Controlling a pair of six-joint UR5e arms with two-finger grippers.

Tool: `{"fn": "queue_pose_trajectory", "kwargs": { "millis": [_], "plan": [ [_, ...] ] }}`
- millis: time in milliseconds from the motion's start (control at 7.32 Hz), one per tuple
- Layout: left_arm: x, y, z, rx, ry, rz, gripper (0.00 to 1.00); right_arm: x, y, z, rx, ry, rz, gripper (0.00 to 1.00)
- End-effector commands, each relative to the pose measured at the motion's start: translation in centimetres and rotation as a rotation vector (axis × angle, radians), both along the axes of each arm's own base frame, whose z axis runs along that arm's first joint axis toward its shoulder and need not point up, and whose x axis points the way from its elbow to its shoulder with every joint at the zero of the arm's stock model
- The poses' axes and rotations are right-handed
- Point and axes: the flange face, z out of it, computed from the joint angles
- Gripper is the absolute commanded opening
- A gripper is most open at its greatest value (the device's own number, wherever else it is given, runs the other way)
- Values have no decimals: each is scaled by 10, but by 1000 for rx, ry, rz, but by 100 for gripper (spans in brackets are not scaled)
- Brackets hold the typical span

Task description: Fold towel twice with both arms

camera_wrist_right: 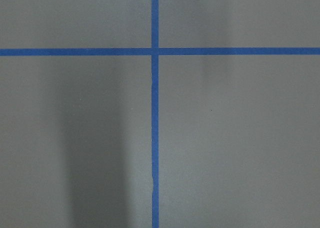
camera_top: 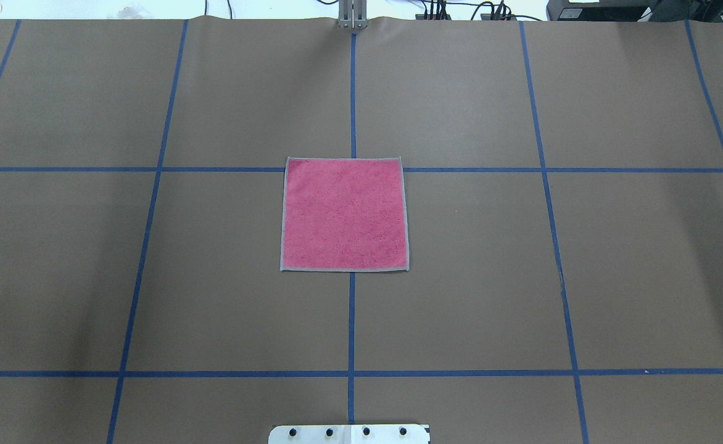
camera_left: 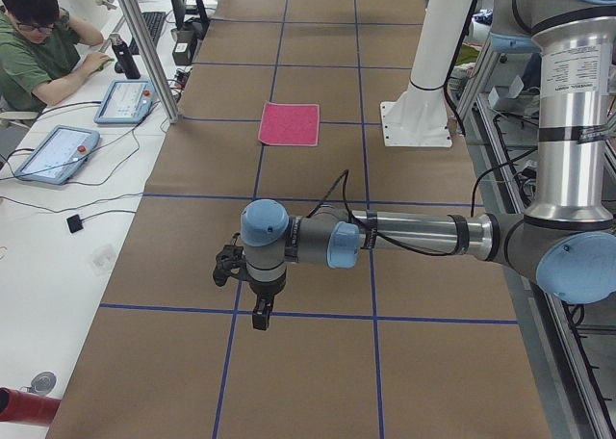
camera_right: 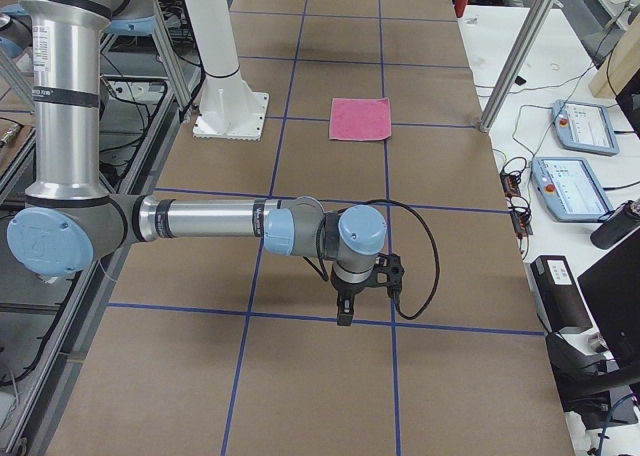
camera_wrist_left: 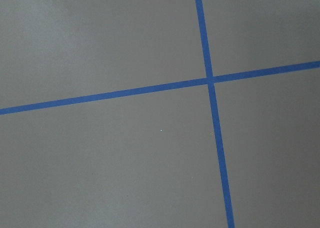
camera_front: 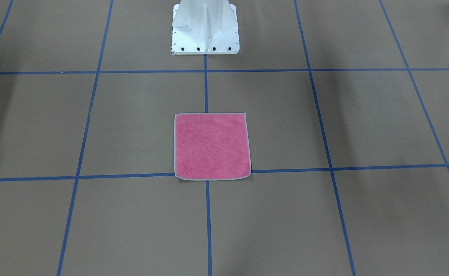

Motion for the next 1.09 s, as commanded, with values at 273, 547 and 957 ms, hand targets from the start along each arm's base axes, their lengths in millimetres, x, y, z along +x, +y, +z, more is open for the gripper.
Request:
{"fn": "queue_pose_trajectory", "kwargs": {
  "millis": [273,547,957],
  "plan": [
    [2,-2,-4,16,16,4,100,0,-3,-5,12,-2,0,100],
    [10,-21,-26,45,34,9,100,-2,-24,-33,72,-7,-2,100],
    [57,-97,-130,93,80,-75,100,-50,-98,-122,93,-16,65,100]
  ]
}}
